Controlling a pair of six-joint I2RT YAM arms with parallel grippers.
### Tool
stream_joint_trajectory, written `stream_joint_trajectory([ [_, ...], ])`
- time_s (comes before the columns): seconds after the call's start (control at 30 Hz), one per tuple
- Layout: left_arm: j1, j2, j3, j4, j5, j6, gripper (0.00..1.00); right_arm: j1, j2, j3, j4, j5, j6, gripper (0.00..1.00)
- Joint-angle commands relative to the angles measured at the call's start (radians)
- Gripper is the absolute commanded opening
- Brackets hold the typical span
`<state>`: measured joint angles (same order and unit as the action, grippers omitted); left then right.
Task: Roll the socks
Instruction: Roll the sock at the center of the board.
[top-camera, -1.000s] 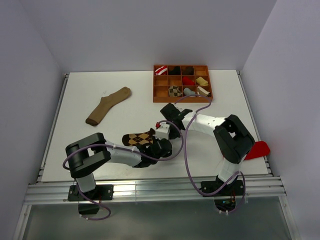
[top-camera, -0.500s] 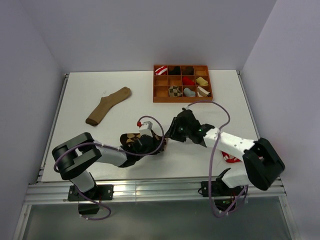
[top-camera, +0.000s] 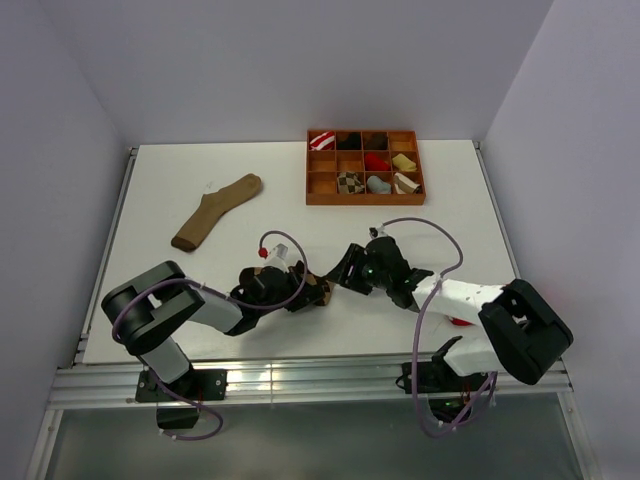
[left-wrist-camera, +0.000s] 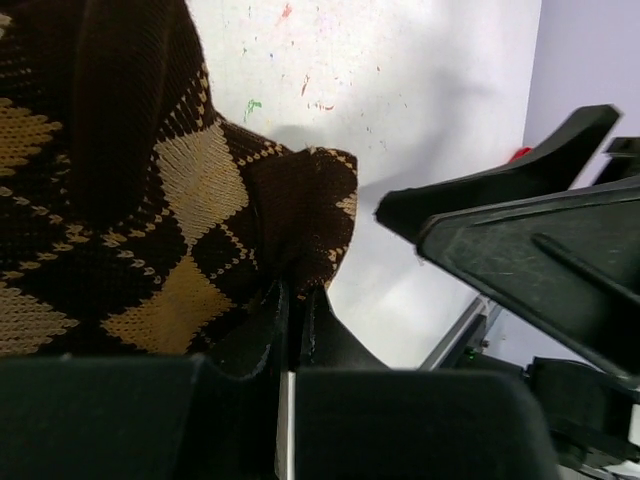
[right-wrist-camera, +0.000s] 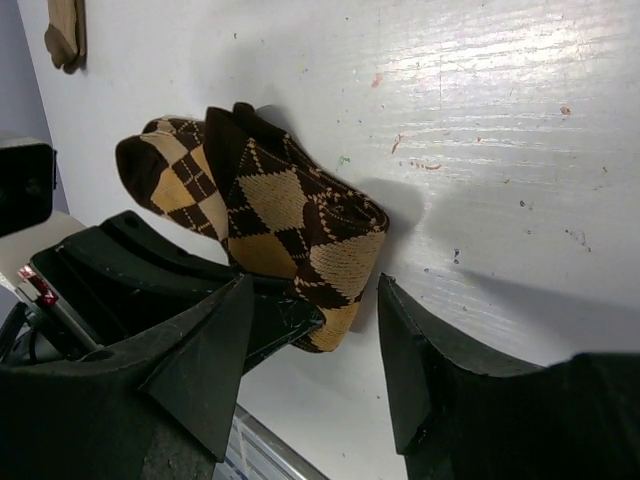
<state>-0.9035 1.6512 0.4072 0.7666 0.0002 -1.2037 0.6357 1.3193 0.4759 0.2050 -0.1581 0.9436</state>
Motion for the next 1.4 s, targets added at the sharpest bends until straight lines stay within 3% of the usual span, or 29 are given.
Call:
stream_joint_trajectory([
  [0.0,0.005,0.022,-0.024,0.023,0.044,-0.051,0.01,-0.005,0.033,-0.025,0.142,-0.03,0.033,0.6],
  [0.17,0.015,0.035,-0.038,0.046,0.053,-0.076,0.01,-0.004,0.089,-0.065,0.235,-0.05,0.076,0.6],
  [0.6,0.018,0.062,-0.067,0.106,0.069,-0.122,0.01,-0.005,0.25,-0.112,0.387,-0.104,0.129,0.47],
  [0.73,0.018,0.082,-0.082,0.149,0.08,-0.143,0.01,-0.005,0.302,-0.122,0.448,-0.126,0.142,0.38],
  [0.83,0.02,0.102,-0.09,0.178,0.093,-0.152,0.01,-0.005,0.311,-0.115,0.444,-0.127,0.126,0.25],
  [0.97,0.02,0.114,-0.087,0.175,0.096,-0.139,0.01,-0.005,0.244,-0.051,0.267,-0.08,0.058,0.0],
  [1.07,0.02,0.092,-0.052,0.1,0.081,-0.099,0.06,-0.005,0.201,0.036,0.078,-0.023,-0.005,0.0],
  [1.23,0.017,0.012,0.001,-0.108,0.015,-0.004,0.39,0.012,0.196,0.202,-0.226,0.09,-0.094,0.0],
  [1.3,0.014,-0.045,0.019,-0.17,-0.041,0.044,0.48,0.024,0.213,0.282,-0.349,0.138,-0.114,0.0],
  [1.37,-0.001,-0.1,0.05,-0.273,-0.095,0.097,0.51,0.044,0.244,0.358,-0.456,0.157,-0.124,0.0],
])
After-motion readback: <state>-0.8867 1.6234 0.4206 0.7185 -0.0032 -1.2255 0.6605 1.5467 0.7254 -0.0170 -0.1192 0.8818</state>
